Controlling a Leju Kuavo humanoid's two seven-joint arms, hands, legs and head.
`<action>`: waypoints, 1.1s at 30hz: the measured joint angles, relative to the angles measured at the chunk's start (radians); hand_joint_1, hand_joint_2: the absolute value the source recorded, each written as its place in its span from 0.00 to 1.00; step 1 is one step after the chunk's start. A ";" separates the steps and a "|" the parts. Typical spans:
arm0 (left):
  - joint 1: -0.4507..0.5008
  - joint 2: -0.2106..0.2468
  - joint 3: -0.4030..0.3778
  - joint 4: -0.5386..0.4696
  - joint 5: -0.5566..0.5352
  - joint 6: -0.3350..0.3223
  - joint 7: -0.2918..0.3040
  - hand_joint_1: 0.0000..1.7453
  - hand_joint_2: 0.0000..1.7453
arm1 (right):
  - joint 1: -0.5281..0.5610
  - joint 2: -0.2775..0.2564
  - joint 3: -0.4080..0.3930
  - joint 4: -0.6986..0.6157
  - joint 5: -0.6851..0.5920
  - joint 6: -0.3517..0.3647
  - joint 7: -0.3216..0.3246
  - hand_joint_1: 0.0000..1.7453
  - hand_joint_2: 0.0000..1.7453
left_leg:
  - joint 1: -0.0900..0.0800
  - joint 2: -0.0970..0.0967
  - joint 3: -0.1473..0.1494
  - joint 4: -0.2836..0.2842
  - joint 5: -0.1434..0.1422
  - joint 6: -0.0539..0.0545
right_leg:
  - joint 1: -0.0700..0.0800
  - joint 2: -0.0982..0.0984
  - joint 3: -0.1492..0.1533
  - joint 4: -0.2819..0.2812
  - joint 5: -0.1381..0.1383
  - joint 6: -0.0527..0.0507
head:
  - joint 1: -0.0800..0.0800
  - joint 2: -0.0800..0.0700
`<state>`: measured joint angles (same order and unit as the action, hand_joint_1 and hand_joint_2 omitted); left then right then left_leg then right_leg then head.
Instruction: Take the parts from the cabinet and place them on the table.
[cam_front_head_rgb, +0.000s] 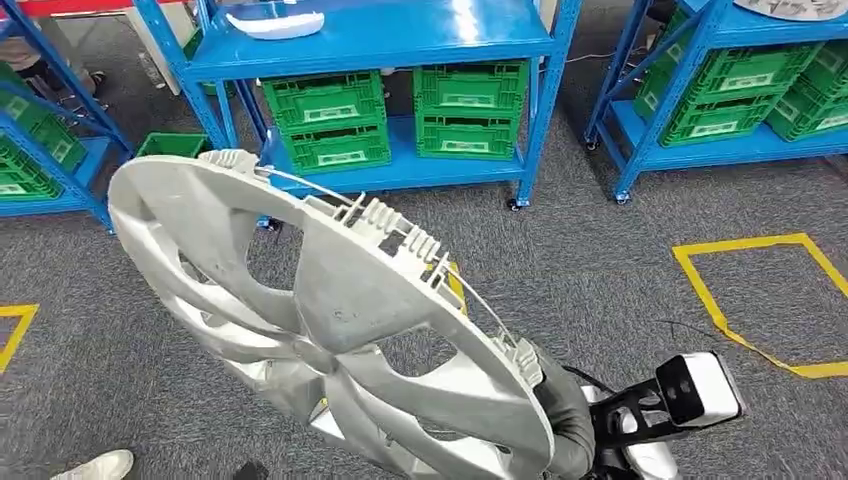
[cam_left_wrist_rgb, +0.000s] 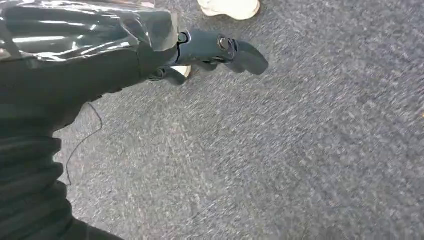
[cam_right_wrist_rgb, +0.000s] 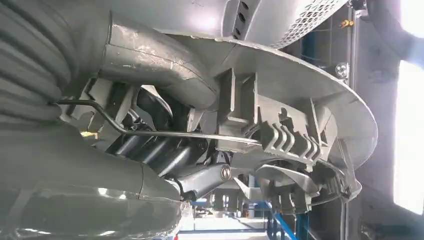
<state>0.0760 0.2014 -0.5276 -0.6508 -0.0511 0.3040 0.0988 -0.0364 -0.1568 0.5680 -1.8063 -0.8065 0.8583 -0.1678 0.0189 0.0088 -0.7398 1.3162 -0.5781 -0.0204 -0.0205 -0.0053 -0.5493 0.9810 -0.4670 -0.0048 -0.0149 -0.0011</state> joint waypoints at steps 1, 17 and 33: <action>-0.002 -0.001 0.000 0.003 0.000 0.000 0.000 0.00 1.00 | 0.000 0.000 0.000 0.000 0.002 0.000 0.000 1.00 1.00 | 0.000 0.000 0.019 0.002 0.020 0.003 | 0.002 0.000 -0.012 0.001 0.008 0.002 | 0.000 0.000; -0.054 -0.019 0.029 0.030 -0.010 -0.006 -0.004 0.00 1.00 | -0.008 -0.002 -0.006 0.012 -0.006 -0.003 0.009 1.00 1.00 | -0.018 0.000 0.160 -0.352 0.155 0.076 | -0.004 0.003 -0.132 0.306 -0.086 0.058 | 0.006 0.000; -0.070 -0.028 0.061 0.073 -0.012 -0.018 -0.010 0.00 1.00 | -0.040 0.027 -0.003 0.046 -0.017 0.004 0.019 1.00 1.00 | -0.005 -0.007 0.094 -0.042 0.052 0.013 | 0.000 0.001 -0.086 0.024 0.055 0.003 | -0.002 0.000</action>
<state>0.0059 0.1736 -0.4670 -0.5776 -0.0629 0.2861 0.0885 -0.0763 -0.1297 0.5653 -1.7602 -0.8232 0.8625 -0.1492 0.0135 0.0013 -0.6462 1.2743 -0.5261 -0.0076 -0.0207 -0.0044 -0.6349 1.0050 -0.4123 -0.0014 -0.0168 -0.0011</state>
